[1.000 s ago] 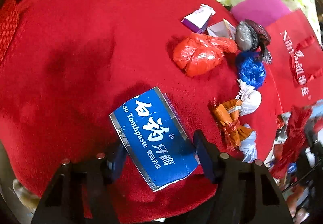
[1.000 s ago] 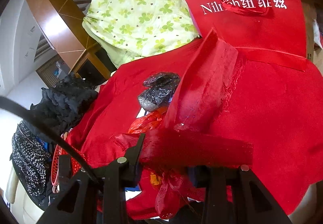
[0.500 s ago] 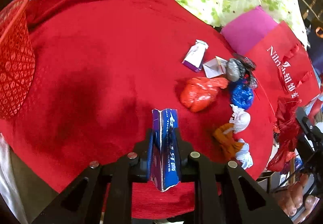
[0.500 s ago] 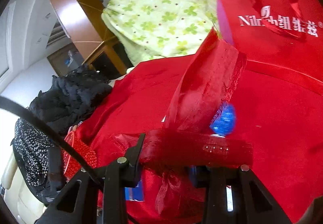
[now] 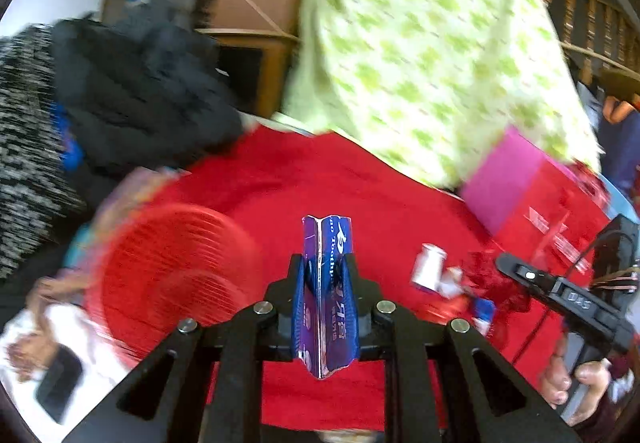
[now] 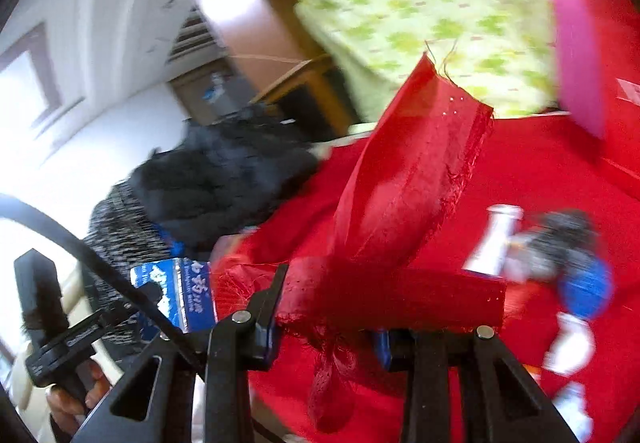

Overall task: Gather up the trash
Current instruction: 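Carry the box over the red mesh basket and open the left tool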

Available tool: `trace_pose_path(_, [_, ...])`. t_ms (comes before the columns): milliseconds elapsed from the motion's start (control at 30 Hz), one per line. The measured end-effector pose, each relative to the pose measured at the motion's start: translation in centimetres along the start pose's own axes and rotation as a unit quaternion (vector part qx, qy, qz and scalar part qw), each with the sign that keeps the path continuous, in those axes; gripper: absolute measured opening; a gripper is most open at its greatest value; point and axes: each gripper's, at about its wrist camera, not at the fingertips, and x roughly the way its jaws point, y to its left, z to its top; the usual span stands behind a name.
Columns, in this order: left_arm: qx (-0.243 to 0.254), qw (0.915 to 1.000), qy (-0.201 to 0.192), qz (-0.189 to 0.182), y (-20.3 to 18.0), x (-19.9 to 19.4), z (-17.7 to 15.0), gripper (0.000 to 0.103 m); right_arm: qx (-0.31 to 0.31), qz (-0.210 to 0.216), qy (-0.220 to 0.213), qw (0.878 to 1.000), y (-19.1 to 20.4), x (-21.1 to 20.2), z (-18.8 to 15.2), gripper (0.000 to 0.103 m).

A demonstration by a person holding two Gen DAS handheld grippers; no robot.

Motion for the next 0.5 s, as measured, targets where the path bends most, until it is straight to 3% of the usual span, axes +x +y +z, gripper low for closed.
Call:
trace_pose_path(200, [-0.029,0.9966,0.013,0.076,8.1,1.1,1.4,0.023,-0.015,0.103,0.027,0.994,8.6,8.3,1.5,0.038])
trace_pose_path(300, [-0.042,0.9943,0.03,0.093,11.1,2.7,0.8,0.032,-0.013,0.12,0.043,0.992,11.5,12.1,0.8,0.04])
trace_pose_path(333, [-0.047,0.994,0.035,0.093,11.5,3.3,0.4,0.041,-0.013,0.117,0.051,0.992,12.4,13.8,0.4,0.04])
trace_pose_path(367, [-0.052,0.9935,0.04,0.093,12.3,3.7,0.1,0.056,-0.013,0.115,0.059,0.992,13.0,14.9,0.0,0.046])
trace_pose_path(400, [-0.059,0.9923,0.045,0.099,12.9,4.1,-0.3,0.062,-0.014,0.115,0.07,0.991,13.5,16.2,-0.4,0.058])
trace_pose_path(433, [-0.068,0.9909,0.045,0.107,13.6,4.2,-0.5,0.064,-0.015,0.112,0.076,0.991,13.8,17.4,-0.8,0.067])
trace_pose_path(500, [-0.079,0.9897,0.048,0.109,14.3,4.4,-1.0,0.064,-0.018,0.098,0.078,0.992,13.8,18.7,-1.1,0.068])
